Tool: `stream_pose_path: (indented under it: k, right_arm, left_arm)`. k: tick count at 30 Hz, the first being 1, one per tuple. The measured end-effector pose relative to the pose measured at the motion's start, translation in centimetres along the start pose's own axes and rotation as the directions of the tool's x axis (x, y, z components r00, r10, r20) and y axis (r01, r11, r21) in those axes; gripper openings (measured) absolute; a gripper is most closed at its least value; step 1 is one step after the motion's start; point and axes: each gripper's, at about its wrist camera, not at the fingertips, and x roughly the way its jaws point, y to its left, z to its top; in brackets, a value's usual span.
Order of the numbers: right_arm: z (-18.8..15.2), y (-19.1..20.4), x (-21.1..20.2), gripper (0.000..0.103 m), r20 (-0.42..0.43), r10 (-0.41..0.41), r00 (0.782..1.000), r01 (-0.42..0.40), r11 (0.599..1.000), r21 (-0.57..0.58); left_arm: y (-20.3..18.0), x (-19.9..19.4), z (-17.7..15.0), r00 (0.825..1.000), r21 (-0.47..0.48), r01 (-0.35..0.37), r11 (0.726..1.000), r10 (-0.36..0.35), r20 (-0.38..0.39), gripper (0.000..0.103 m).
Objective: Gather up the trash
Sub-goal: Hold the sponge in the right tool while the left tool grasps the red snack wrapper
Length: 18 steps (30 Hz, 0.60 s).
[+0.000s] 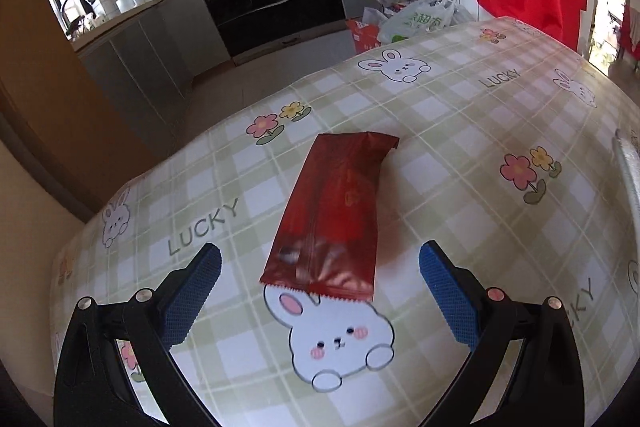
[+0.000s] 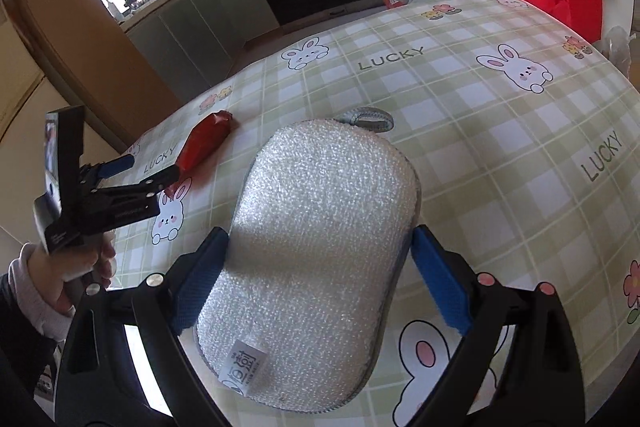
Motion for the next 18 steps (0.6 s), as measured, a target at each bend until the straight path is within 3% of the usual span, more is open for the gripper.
stream_pose_path:
  k: [8, 10, 12, 14, 18]
  right_arm:
    - [0.1, -1.5, -0.2, 0.091, 0.005, -0.008, 1.000, 0.008, 1.000, 0.009]
    - [0.0, -1.6, -0.3, 0.091, 0.003, -0.010, 1.000, 0.010, 1.000, 0.011]
    - [0.0, -1.7, -0.5, 0.091, 0.007, -0.007, 1.000, 0.007, 1.000, 0.016]
    - [0.0, -1.5, -0.9, 0.091, 0.012, -0.002, 1.000, 0.001, 1.000, 0.020]
    - [0.0, -0.6, -1.8, 0.091, 0.025, 0.012, 1.000, -0.012, 1.000, 0.012]
  left_arm:
    - [0.1, 5.2, 2.7, 0.995, -0.006, -0.017, 1.000, 0.017, -0.095, 0.097]
    - [0.4, 5.4, 2.8, 0.995, -0.016, -0.003, 1.000, 0.001, -0.101, 0.082]
    - [0.6, 5.3, 2.7, 0.994, -0.019, 0.010, 1.000, -0.012, -0.111, 0.048]
    - [0.6, 4.6, 2.3, 0.995, -0.003, -0.028, 1.000, 0.028, -0.097, 0.032]
    - [0.6, 2.3, 1.9, 0.998, 0.025, 0.011, 1.000, -0.010, -0.067, 0.019]
